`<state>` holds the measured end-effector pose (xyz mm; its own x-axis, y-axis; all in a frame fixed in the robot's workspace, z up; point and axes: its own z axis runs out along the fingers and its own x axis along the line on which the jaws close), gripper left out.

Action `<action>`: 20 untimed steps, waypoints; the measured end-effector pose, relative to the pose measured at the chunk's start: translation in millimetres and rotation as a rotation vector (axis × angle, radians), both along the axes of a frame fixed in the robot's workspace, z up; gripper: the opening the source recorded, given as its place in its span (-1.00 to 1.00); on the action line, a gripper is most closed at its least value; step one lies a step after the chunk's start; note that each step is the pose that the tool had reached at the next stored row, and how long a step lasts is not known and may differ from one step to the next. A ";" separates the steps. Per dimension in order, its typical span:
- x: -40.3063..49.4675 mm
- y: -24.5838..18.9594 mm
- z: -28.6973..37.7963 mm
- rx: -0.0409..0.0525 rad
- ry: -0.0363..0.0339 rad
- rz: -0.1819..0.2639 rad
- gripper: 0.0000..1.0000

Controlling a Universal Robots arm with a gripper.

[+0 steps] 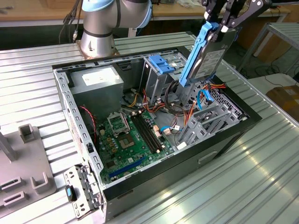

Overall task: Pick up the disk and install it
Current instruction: 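Pick up the disk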

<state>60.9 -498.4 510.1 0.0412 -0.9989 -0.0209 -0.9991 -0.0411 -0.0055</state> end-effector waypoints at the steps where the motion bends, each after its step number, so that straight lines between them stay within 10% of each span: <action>1: 0.0 -3.5 0.1 0.0093 0.0000 0.000 -0.27; 3: 0.0 -14.2 0.2 0.0289 -0.0001 0.000 -0.27; 11: 0.1 -22.8 0.3 0.0315 0.0000 0.000 -0.27; 16: 0.0 -64.5 0.2 0.0329 0.0000 0.000 -0.27; 20: 0.0 -82.3 0.2 0.0337 -0.0001 0.000 -0.27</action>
